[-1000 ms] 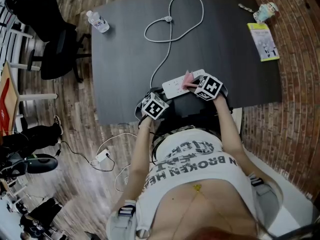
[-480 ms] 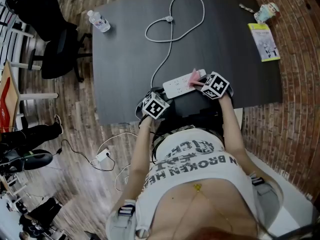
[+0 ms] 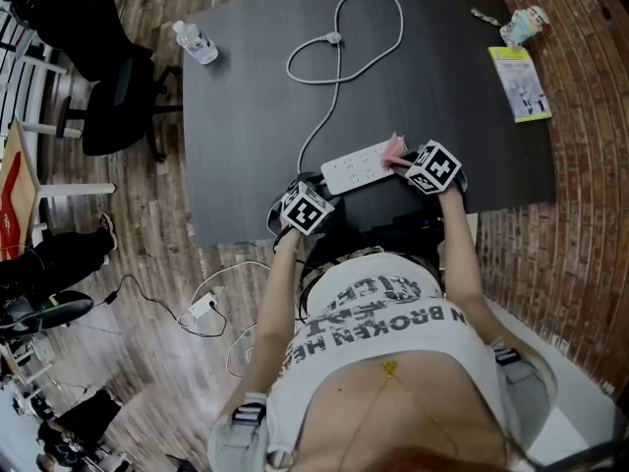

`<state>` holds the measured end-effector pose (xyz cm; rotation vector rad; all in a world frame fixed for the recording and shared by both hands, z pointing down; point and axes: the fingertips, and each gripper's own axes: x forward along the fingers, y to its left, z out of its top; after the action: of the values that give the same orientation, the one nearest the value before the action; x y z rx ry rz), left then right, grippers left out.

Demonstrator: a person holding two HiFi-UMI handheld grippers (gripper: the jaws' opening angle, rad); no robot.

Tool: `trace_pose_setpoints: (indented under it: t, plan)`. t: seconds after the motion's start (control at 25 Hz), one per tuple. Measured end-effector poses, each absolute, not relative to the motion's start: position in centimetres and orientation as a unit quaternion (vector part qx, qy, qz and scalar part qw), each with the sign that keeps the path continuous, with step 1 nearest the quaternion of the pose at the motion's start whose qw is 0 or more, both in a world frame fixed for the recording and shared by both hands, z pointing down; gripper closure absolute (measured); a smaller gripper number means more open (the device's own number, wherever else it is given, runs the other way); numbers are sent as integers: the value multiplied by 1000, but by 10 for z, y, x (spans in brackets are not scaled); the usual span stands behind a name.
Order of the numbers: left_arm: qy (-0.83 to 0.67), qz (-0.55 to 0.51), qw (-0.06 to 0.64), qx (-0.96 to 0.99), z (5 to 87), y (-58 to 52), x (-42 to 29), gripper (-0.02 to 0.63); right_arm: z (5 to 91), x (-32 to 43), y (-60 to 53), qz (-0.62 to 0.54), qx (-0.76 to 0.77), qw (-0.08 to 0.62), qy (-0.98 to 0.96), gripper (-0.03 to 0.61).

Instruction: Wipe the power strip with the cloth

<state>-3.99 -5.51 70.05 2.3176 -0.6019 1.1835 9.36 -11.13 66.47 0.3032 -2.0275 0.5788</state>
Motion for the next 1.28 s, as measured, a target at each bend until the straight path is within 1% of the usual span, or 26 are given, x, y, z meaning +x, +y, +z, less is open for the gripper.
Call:
trace_pose_setpoints:
  t: [0.44, 1.28]
  plan:
    - [-223, 431, 231, 843, 702, -56, -41, 353, 664, 119, -120, 251, 168, 489, -818, 561]
    - [-219, 431, 234, 843, 699, -56, -40, 353, 665, 119, -122, 257, 185, 494, -810, 561]
